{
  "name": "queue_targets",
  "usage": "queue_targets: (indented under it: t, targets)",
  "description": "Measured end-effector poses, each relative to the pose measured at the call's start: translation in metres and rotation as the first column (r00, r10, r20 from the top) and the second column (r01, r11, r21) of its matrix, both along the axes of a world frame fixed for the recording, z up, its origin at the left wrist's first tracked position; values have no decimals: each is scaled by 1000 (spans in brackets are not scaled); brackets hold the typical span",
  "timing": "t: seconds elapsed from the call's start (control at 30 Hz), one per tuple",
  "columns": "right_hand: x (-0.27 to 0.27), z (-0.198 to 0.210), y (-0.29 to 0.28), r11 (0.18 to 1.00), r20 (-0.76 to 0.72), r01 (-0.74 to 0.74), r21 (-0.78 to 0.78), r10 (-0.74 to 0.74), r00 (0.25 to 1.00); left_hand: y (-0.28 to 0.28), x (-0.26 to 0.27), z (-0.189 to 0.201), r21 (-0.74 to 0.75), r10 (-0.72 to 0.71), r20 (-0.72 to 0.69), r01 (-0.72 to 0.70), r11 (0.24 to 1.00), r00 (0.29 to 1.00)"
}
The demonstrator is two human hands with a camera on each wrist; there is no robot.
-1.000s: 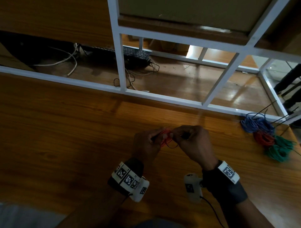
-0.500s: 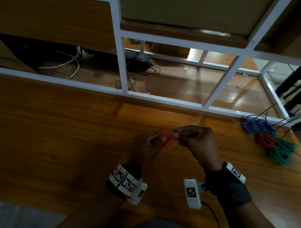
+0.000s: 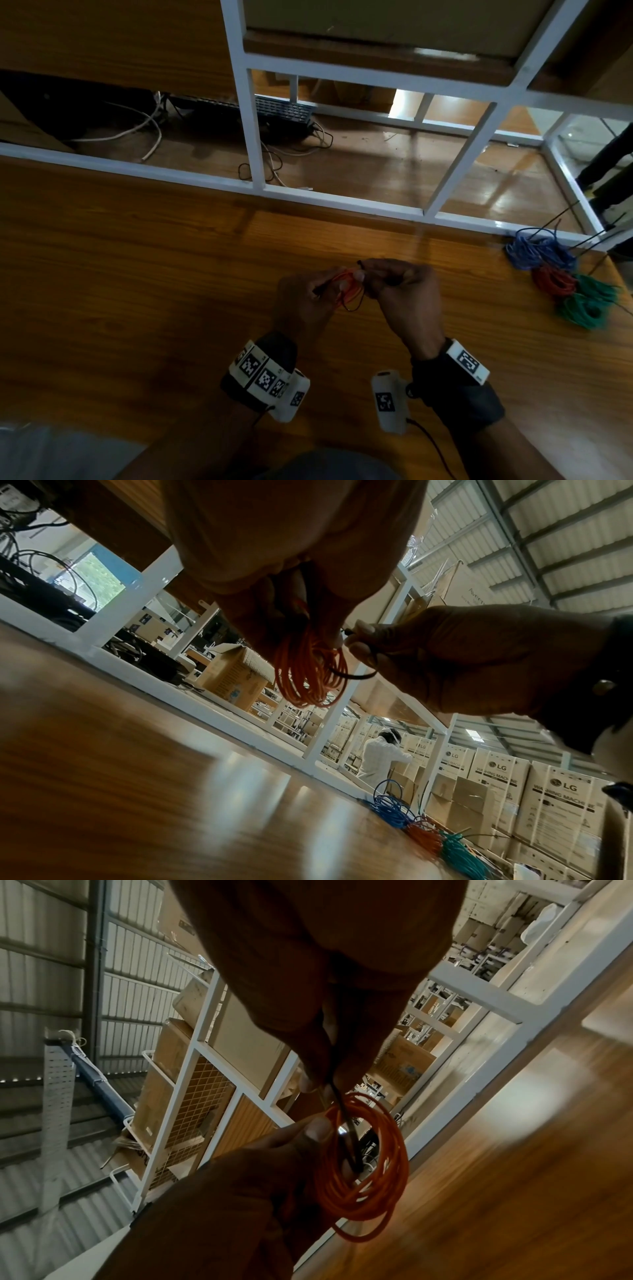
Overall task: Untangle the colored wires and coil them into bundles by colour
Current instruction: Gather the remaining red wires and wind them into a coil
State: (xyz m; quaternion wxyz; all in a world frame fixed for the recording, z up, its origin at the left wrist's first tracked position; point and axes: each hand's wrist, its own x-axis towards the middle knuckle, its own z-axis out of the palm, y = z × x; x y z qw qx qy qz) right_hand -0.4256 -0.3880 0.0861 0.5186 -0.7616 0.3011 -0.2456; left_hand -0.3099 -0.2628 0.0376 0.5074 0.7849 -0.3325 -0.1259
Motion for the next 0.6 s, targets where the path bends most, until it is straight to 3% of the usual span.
queue_targets:
  t: [0.3,0.6]
  targets:
    - [-1,-1,0,999,8,-2,-44,2,1000,6,2,1,1,12,156,-13,1000,988]
    - [-1,-6,3,995,17,-6,-102,8,1000,6,2,1,-22,-6,214,11,1000,977]
